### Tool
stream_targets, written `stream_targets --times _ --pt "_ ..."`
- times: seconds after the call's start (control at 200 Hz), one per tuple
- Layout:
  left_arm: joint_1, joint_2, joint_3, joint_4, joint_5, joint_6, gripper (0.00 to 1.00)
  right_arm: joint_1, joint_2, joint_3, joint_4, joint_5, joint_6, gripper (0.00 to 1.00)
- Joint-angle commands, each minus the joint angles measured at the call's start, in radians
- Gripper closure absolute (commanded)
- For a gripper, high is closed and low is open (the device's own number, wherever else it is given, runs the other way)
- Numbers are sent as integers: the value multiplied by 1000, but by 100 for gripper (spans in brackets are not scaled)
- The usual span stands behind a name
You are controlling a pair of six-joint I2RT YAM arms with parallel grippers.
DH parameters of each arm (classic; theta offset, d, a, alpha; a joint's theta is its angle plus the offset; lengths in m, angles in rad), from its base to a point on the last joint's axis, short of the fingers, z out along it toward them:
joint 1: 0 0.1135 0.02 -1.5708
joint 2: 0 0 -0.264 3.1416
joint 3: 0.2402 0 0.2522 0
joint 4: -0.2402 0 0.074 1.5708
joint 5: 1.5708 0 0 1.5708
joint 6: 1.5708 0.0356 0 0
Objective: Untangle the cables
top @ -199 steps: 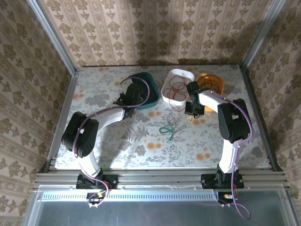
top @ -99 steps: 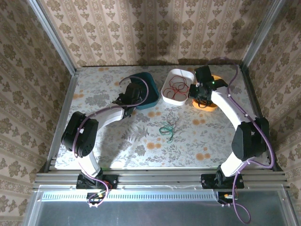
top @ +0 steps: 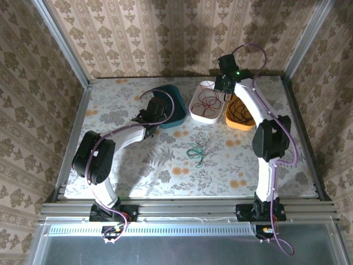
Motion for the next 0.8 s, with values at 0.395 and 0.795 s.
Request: stream_targets --times 0.395,0.795 --pt "-3 -4 18 -9 41 -7 30 51 293 285 -275 194 1 100" --pt "-16 -4 32 3 58 44 29 131 366 317 -279 181 -22 100"
